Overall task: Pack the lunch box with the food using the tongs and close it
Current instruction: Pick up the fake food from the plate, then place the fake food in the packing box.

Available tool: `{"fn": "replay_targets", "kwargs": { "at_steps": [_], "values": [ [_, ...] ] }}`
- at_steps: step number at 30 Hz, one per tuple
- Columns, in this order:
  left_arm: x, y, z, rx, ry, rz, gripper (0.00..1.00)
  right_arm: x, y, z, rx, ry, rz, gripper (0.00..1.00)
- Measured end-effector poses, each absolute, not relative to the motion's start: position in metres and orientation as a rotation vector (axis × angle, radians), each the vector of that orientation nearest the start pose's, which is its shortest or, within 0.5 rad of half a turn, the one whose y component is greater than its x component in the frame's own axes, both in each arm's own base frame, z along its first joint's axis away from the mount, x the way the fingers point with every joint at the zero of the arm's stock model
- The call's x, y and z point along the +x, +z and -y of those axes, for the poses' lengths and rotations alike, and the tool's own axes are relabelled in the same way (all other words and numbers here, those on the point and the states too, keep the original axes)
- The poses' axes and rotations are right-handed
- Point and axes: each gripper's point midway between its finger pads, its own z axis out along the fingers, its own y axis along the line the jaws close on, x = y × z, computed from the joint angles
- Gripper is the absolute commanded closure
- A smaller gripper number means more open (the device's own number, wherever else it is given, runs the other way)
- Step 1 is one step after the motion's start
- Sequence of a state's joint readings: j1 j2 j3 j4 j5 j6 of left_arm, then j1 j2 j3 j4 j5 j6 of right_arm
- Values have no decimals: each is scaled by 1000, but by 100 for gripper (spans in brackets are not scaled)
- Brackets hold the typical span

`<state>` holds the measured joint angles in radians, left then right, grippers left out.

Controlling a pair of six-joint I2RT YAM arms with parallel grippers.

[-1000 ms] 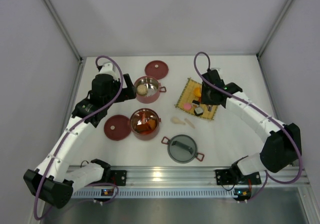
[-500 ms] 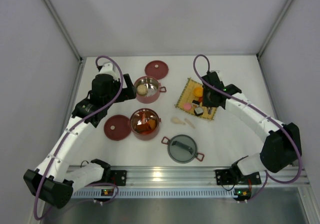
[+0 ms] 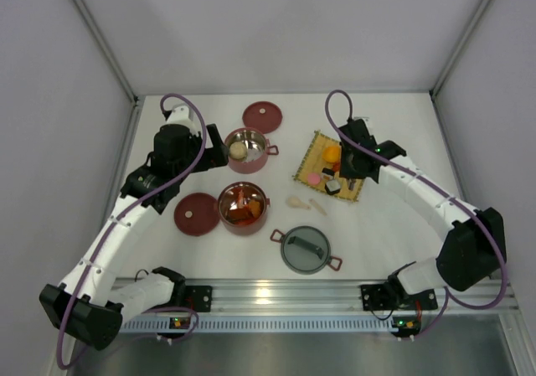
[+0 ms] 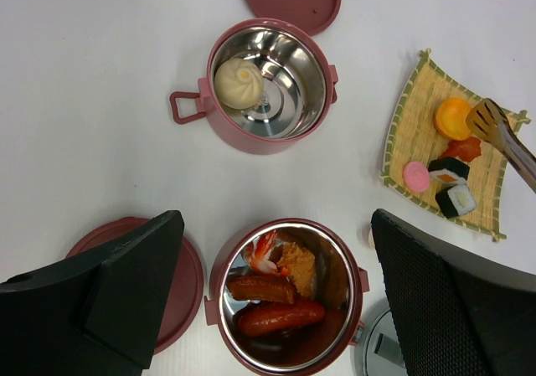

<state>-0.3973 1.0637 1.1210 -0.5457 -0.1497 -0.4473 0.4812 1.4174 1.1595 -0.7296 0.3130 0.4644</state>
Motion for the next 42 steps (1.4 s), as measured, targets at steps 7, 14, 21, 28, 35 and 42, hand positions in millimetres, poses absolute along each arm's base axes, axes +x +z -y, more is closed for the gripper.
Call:
{"fn": "replay_targets", "kwargs": {
  "at_steps": [7,14,21,28,35,42],
  "values": [
    [313,266,122,-145,-367,-2072,1,325,175,-128,113,34,-2415,90],
    [313,266,122,-145,-366,-2073,1,334,200,-132,125,72,-2356,91],
    [313,264,122,-145,-365,-2076,1,339,219,-142,115,142,-2326,93],
    [313,261,122,-145,-362,-2084,1,346,251,-174,59,254,-2272,93],
    [314,259,122,-145,-359,-2089,1,344,263,-247,-101,369,-2266,93],
    [313,258,122,-145,-358,-2091,1,334,240,-303,-233,407,-2317,93]
  ]
}}
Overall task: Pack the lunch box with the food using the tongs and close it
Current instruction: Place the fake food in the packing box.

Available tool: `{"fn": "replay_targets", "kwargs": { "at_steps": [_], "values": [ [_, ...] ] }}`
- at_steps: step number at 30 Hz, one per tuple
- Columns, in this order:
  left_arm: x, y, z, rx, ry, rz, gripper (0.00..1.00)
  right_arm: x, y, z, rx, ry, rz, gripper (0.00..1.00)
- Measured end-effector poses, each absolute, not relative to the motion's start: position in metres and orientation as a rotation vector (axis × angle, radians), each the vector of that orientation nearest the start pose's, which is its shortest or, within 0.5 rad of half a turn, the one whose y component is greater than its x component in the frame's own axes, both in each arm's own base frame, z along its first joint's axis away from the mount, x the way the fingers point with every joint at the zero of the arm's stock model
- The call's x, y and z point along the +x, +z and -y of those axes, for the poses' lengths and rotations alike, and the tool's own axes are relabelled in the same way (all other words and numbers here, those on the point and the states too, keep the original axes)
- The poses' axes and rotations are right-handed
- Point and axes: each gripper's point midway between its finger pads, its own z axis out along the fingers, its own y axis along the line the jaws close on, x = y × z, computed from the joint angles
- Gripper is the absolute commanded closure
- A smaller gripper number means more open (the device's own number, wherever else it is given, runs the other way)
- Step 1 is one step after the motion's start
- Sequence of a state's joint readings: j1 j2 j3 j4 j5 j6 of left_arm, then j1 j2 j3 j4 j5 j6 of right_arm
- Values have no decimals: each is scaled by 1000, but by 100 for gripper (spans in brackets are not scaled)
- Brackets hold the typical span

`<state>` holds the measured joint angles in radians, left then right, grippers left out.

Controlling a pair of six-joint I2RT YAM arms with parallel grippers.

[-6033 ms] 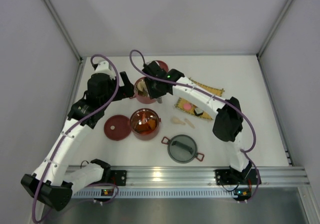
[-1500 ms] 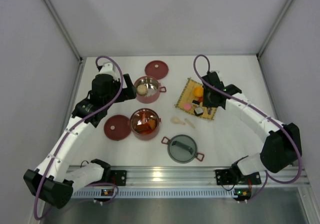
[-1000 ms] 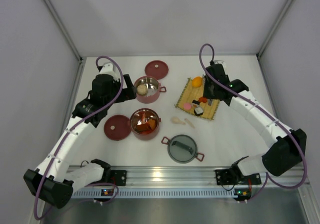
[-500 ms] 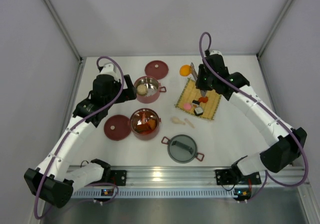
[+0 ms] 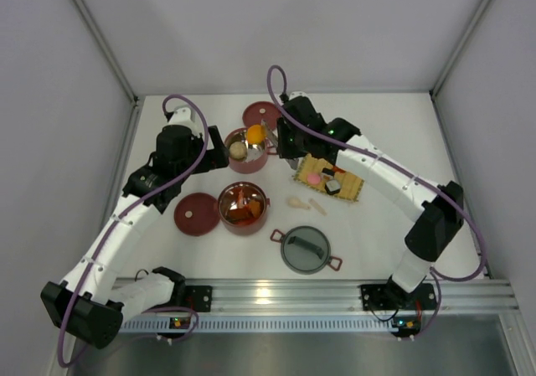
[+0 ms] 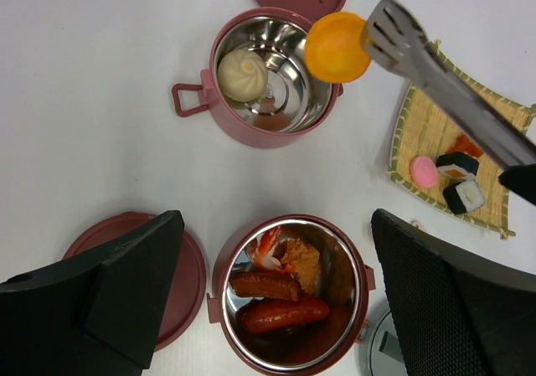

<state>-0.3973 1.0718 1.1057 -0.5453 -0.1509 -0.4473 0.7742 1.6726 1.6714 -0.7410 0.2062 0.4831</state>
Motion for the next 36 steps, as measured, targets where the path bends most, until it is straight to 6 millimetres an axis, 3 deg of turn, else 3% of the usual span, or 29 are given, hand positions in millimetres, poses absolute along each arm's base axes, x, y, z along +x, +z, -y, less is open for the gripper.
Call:
{"fn": "replay_targets", "kwargs": {
  "at_steps": [4,11,18,23,31,36],
  "values": [
    [313,258,122,-145,-357,-2092,1,334,219,-319,-274,400,-2359,93],
    [313,257,122,-147,-353,-2092,1,337,186,-327,-300,370,-2426,91],
    [313,257,122,-147,-353,-2092,1,338,172,-329,-310,352,-2453,69],
    [313,257,121,-147,-353,-2093,1,340,176,-330,-307,356,-2442,60],
    [313,256,121,-147,-352,-2094,1,345,191,-324,-287,323,-2406,59],
    [313,256,122,-147,-353,-2094,1,336,230,-294,-229,284,-2320,58]
  ]
}}
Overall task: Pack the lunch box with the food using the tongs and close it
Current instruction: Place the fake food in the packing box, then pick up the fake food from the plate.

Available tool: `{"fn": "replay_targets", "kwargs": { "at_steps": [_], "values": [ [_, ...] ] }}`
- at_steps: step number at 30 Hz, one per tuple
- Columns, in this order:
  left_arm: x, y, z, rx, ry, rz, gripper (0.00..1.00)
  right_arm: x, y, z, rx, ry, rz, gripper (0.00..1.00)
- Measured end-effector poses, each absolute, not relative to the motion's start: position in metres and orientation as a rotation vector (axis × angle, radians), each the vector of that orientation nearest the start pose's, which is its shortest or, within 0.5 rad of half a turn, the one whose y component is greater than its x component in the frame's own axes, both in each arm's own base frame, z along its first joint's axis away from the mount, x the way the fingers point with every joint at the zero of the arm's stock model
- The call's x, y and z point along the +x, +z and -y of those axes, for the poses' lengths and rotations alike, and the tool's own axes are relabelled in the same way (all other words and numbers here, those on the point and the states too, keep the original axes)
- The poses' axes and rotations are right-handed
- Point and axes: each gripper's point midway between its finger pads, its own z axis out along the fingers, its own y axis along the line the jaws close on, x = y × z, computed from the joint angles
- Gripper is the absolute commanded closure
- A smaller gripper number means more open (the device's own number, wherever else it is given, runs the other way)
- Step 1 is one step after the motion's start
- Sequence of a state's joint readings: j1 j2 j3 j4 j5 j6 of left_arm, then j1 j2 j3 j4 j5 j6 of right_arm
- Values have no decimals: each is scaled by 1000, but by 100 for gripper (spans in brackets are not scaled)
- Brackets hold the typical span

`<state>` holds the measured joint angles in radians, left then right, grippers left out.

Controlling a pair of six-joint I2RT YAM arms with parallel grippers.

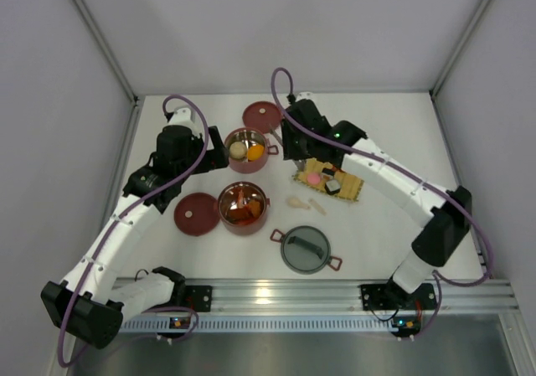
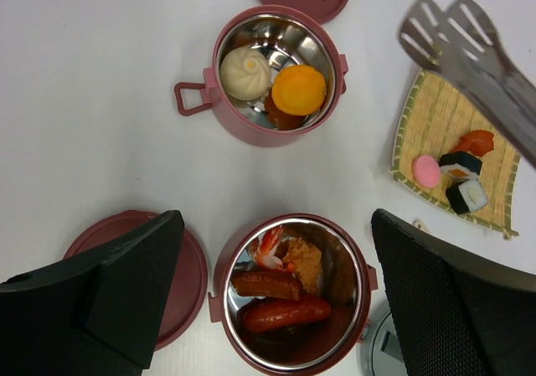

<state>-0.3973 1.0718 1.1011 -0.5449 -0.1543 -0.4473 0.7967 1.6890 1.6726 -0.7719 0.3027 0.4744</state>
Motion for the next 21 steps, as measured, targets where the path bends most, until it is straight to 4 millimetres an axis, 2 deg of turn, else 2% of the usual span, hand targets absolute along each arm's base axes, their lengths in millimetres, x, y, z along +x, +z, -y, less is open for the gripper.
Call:
{"fn": "replay_targets", "kwargs": {
  "at_steps": [4,7,13,21],
  "values": [
    [313,256,122,-146,-354,-2094,1,306,257,-249,-161,258,-2258,57],
    [313,256,122,-146,-354,-2094,1,286,259,-220,-125,229,-2245,56],
    [313,256,122,-144,-358,-2095,1,254,222,-178,-130,112,-2325,52],
    [313,253,123,-142,-360,-2099,1,237,192,-158,-153,23,-2387,51]
  ]
}}
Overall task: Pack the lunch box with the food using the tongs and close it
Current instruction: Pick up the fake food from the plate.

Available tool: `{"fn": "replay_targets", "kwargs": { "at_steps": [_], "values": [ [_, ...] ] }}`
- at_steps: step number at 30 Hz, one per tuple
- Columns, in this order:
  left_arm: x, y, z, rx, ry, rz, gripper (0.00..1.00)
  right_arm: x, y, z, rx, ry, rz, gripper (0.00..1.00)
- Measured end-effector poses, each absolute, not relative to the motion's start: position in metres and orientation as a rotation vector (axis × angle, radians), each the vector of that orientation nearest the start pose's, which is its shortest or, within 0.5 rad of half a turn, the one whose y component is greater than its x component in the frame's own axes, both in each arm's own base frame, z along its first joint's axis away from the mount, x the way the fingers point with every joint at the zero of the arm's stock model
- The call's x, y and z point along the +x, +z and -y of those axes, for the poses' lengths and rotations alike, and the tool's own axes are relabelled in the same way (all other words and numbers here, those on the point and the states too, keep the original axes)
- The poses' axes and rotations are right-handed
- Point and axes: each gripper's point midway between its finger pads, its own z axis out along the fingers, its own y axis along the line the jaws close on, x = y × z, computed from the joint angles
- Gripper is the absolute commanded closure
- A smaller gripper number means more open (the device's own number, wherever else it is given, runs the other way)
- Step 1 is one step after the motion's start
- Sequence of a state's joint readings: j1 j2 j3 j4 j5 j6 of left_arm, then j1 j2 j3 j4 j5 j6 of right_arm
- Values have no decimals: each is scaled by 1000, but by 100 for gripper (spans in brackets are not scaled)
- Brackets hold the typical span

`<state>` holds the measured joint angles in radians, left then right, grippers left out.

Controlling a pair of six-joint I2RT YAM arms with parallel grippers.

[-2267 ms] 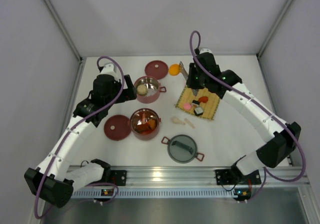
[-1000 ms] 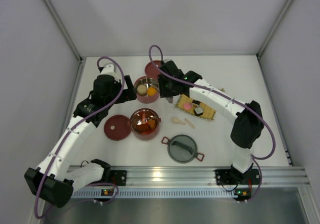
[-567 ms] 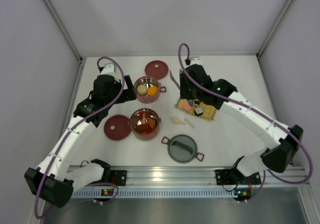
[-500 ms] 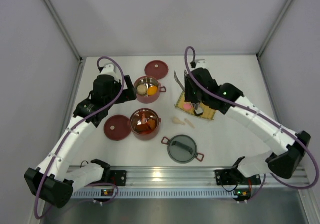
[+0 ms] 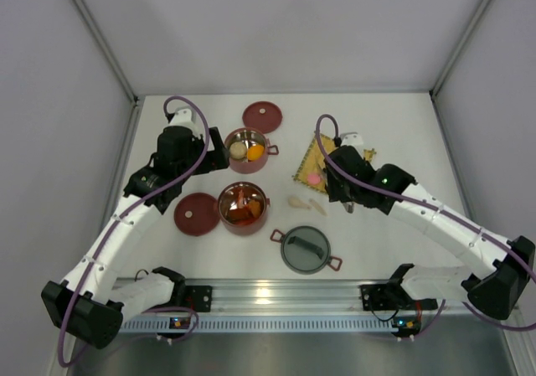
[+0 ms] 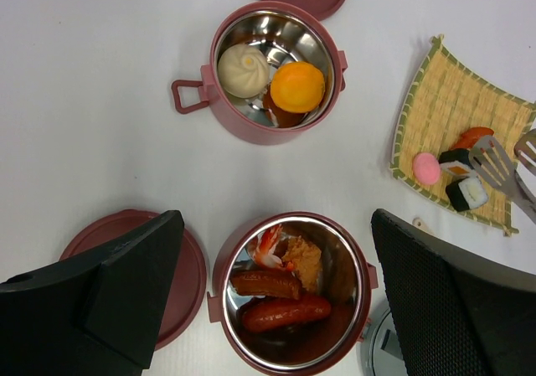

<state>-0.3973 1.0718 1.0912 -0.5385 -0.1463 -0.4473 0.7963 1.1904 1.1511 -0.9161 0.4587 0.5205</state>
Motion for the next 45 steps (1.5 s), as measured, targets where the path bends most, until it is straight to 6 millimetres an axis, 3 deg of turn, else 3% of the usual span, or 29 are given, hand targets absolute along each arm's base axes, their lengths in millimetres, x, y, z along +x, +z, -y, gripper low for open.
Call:
{"fn": "replay_targets", "kwargs": {
  "at_steps": [20,25,38,45],
  "values": [
    [313,253,123,-141,-359,-2100,1,232,155,-145,-199,-73,-2467,52],
    [313,253,123,-141,-359,-2100,1,231,145,-139,-202,-81,-2494,57],
    [313,251,123,-141,-356,-2105,1,237,137,-148,-228,-48,-2499,73],
    [313,251,123,-142,-357,-2105,1,242,149,-151,-218,-35,-2477,78]
  ]
}}
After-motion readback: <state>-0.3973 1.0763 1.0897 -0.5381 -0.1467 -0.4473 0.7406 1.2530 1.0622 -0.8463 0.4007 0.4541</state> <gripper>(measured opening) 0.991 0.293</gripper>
